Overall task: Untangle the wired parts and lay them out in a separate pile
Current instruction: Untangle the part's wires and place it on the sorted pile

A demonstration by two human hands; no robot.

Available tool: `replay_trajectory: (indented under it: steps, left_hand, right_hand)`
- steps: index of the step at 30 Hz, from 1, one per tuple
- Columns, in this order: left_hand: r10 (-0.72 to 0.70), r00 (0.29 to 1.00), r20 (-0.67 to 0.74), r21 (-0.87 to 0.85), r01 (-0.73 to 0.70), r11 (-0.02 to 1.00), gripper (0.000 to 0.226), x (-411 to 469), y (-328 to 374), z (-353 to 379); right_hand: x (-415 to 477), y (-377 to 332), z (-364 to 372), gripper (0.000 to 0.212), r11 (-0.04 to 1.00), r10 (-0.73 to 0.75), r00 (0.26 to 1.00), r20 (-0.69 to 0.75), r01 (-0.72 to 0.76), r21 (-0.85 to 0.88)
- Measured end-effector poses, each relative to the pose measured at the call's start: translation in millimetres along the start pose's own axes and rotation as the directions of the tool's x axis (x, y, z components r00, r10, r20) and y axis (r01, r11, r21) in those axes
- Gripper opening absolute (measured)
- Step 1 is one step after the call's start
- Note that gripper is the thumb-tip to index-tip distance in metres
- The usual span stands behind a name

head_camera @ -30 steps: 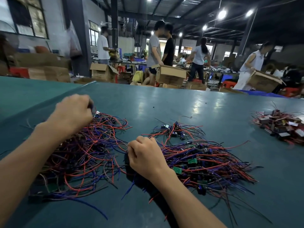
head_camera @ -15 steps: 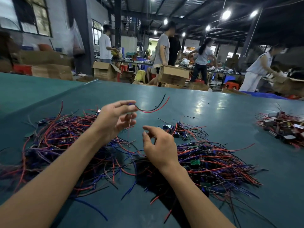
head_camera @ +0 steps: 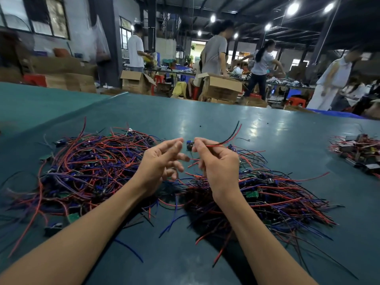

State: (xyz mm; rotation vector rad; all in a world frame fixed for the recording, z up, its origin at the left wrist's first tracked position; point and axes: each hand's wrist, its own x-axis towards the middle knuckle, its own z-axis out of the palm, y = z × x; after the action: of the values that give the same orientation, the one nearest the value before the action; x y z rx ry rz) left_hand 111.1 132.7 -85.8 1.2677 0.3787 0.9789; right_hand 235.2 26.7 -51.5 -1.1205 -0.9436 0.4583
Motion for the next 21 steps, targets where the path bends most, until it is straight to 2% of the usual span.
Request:
replay_trajectory:
  steps: [2, 5, 8, 10, 13, 16, 18, 20, 21]
  left_hand:
    - [-0.052, 0.996, -0.072, 0.035, 0.055, 0.998, 0.048, 5, -5, 0]
    - [-0.133, 0.986, -0.101, 0.086, 0.142, 0.986, 0.03, 8, -11, 1]
    - [-0.151, 0.987, -0.063, 0.183, 0.16, 0.97, 0.025, 5, -12, 4]
    - [-0.16, 0.987, -0.034, 0.264, 0.163, 0.951, 0.026, 4, -12, 6]
    - [-0.151, 0.988, -0.013, 0.383, 0.145, 0.912, 0.028, 2, -13, 8]
    - [-0.134, 0.991, -0.001, 0.472, 0.119, 0.873, 0.029, -1, -9, 12]
    - [-0.084, 0.996, 0.036, 0.615, 0.044, 0.787, 0.028, -3, -7, 13]
    - [-0.047, 0.996, 0.078, 0.748, -0.027, 0.664, 0.025, -7, -4, 17]
    - [-0.031, 0.995, 0.098, 0.781, -0.058, 0.622, 0.024, -8, -4, 20]
  right_hand:
    - [12, -9, -6, 0.012, 0.998, 0.052, 0.997, -0.048, -0.05, 0.046]
    - [48, -21, -19, 0.018, 0.992, 0.125, 0.98, -0.154, -0.126, 0.002]
    - [97, -23, -39, 0.016, 0.942, 0.314, 0.915, -0.252, -0.333, -0.037]
    - [121, -20, -56, 0.004, 0.877, 0.46, 0.846, -0.268, -0.48, -0.008]
    - [130, -7, -73, 0.01, 0.777, 0.594, 0.763, -0.255, -0.626, -0.061]
    - [121, -1, -60, 0.02, 0.724, 0.652, 0.727, -0.215, -0.681, -0.109]
    - [111, -3, -33, 0.028, 0.726, 0.589, 0.771, -0.241, -0.636, -0.26]
    - [97, -4, 1, 0.043, 0.705, 0.35, 0.896, -0.274, -0.445, -0.553]
    - [88, -7, 20, 0.048, 0.701, 0.217, 0.953, -0.213, -0.304, -0.645]
